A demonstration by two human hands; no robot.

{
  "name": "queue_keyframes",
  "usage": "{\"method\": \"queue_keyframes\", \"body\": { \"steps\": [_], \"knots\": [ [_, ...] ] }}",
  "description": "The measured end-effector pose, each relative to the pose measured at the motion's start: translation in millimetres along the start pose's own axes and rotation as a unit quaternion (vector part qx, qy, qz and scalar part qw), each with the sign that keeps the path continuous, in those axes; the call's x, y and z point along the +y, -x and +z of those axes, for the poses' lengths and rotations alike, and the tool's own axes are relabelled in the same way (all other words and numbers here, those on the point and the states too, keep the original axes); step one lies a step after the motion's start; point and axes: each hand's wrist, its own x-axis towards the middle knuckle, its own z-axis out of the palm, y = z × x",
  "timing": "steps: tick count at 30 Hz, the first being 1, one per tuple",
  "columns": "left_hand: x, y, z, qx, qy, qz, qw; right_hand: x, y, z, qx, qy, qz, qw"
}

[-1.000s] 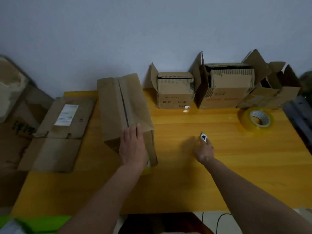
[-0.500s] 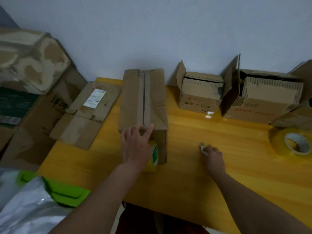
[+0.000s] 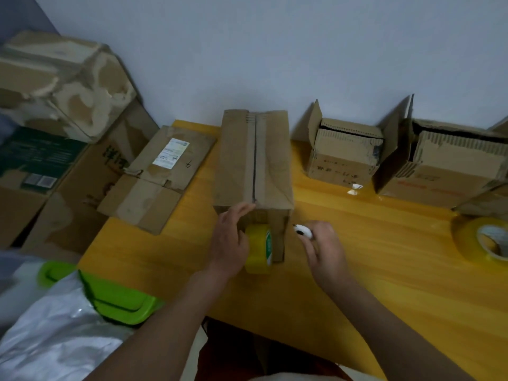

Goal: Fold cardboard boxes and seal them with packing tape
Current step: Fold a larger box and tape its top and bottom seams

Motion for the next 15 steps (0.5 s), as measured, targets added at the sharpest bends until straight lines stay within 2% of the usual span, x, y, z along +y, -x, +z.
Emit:
{"method": "queue_keyframes", "body": {
  "steps": [3,5,8,9,11,13,15],
  "knots": [
    [-5,1,3,-0.015,0.095,-0.008,0.995,-37,-18,3,-0.063,0.046,-0.132,0.988],
    [0,7,5,0.025,0.133,-0.044,0.990,-46,-30,11,-0.091,0.075,-0.133,0.984],
    [11,13,7,0.147,0.163,-0.202,0.955,-47,-37,16,-0.110,0.069,-0.091,0.987],
    [11,11,6,0.142,0.184,-0.270,0.935,-48,-38,15,-0.110,0.066,-0.089,0.988],
    [4,6,11,0.054,0.241,-0.369,0.896,-51,-41,12,-0.109,0.061,-0.085,0.989],
    [-3,1,15,-0.029,0.287,-0.381,0.878,-53,-45,12,-0.109,0.060,-0.084,0.989],
    [-7,-4,17,-0.056,0.307,-0.375,0.873,-56,-48,12,-0.105,0.059,-0.079,0.990]
  ]
}}
